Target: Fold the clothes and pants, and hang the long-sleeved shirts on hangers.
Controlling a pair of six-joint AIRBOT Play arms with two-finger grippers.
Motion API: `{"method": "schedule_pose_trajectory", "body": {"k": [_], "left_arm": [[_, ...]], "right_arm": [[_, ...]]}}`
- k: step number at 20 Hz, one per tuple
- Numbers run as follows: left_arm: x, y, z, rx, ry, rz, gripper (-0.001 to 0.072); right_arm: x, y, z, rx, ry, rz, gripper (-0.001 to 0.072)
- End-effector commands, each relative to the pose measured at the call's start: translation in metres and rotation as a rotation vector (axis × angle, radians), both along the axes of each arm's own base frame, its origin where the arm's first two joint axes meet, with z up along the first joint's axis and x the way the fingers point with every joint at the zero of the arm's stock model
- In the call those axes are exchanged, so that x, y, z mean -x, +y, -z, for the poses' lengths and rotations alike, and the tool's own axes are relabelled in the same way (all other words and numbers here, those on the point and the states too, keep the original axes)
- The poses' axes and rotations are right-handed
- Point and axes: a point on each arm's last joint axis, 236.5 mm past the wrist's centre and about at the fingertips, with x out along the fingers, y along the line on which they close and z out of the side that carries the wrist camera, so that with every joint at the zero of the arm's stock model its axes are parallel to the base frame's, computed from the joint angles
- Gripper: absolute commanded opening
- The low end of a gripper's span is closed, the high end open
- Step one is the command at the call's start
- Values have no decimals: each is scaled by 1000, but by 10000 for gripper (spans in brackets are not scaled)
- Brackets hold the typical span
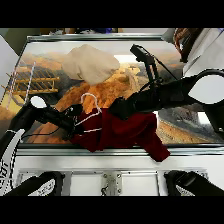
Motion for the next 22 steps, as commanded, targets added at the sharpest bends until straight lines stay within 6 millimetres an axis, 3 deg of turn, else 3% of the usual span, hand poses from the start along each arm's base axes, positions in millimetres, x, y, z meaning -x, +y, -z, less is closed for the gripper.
{"method": "schedule_pose_trajectory", "body": {"k": [1, 6, 10, 14, 16, 18, 22], "left_arm": [[0, 0, 0, 0, 0, 2, 27], [0, 0, 0, 0, 0, 2, 27], [0, 0, 0, 0, 1, 2, 27], [0, 0, 0, 0, 0, 1, 27], [0, 0, 0, 0, 0, 2, 27], [0, 0, 0, 0, 0, 2, 27], [0, 0, 0, 0, 0, 2, 27]], "right_arm": [[10, -20, -9, -11, -77, -144, 591], [0, -87, -13, -110, -156, -169, 584], [-35, -129, 6, -152, -204, -4, 590], [-42, -134, 12, -165, -182, 14, 589], [-49, -132, 5, -154, -332, -60, 589], [-42, -137, 12, -98, -502, -216, 589], [-18, -157, 28, -229, -730, -382, 589]]}}
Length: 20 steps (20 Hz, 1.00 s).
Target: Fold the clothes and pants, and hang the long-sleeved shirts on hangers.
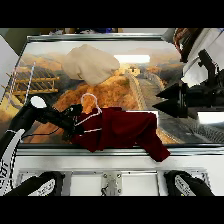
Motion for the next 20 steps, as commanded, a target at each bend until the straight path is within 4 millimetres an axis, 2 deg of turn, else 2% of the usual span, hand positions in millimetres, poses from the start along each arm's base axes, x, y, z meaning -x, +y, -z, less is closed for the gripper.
{"method": "schedule_pose_trajectory", "body": {"k": [1, 3, 5, 8, 10, 15, 20], "left_arm": [[0, 0, 0, 0, 0, 0, 28], [0, 0, 0, 0, 0, 0, 27], [0, 0, 0, 0, 0, 0, 27], [0, 0, 0, 0, -1, 0, 27], [0, 0, 0, 0, 0, 1, 27], [0, 0, 0, 0, 1, 1, 27], [2, 0, 0, 1, 6, 5, 27]], "right_arm": [[19, -14, 8, -90, -326, -166, 590], [17, -19, 33, -98, -301, -128, 590], [20, -15, 52, -118, -296, -137, 590], [16, -5, 71, -122, -281, -133, 590], [13, 5, 75, -137, -269, -150, 589], [20, 32, 90, -186, -193, -240, 590], [20, 50, 97, -175, -168, -259, 589]]}}
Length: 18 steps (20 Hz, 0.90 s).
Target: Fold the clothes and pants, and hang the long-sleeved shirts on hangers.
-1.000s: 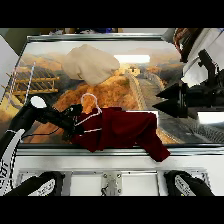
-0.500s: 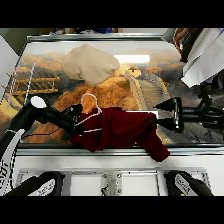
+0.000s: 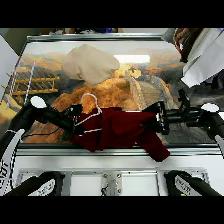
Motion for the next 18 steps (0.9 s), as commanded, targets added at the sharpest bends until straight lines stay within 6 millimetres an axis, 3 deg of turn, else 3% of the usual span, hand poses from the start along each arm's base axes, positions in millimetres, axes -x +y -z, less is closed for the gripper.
{"method": "schedule_pose_trajectory", "body": {"k": [1, 18], "left_arm": [[1, 0, 0, 0, 3, 3, 27], [1, 0, 0, 1, 3, 4, 27]], "right_arm": [[-2, 12, 5, 7, 25, 0, 590], [1, 18, 5, 9, 34, -17, 590]]}}
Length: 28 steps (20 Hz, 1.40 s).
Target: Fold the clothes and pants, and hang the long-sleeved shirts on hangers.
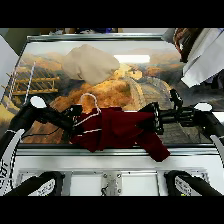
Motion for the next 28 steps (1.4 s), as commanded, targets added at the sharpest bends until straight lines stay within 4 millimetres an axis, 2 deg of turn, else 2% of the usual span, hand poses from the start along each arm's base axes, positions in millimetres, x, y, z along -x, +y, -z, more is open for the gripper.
{"method": "schedule_pose_trajectory", "body": {"k": [1, 10, 11, 12, 13, 14, 20, 22, 28], "left_arm": [[0, -1, 0, 2, -1, 0, 27], [0, -1, 0, 2, -1, 0, 27], [0, -1, 0, 2, 0, 0, 27], [0, -1, 0, 2, -1, 0, 28], [0, -1, 0, 2, 0, 0, 27], [0, -1, 0, 2, -1, 0, 28], [0, -1, 0, 2, -1, -1, 27], [-1, -1, 0, 2, -1, -1, 27], [-3, 0, 1, -4, -4, -17, 28]], "right_arm": [[0, 0, 0, -1, 0, -1, 590], [-1, 1, -2, -8, -1, 2, 587], [-1, 1, -2, -10, -2, 3, 565], [-1, 1, -2, -11, -2, 2, 394], [0, 1, -3, -12, -2, 1, 110], [0, 1, -3, -12, -11, -1, 31], [-6, 0, -2, 19, -385, -59, 31], [-11, 0, -1, 28, -399, -44, 31], [-9, 0, -2, 20, -375, -48, 30]]}}
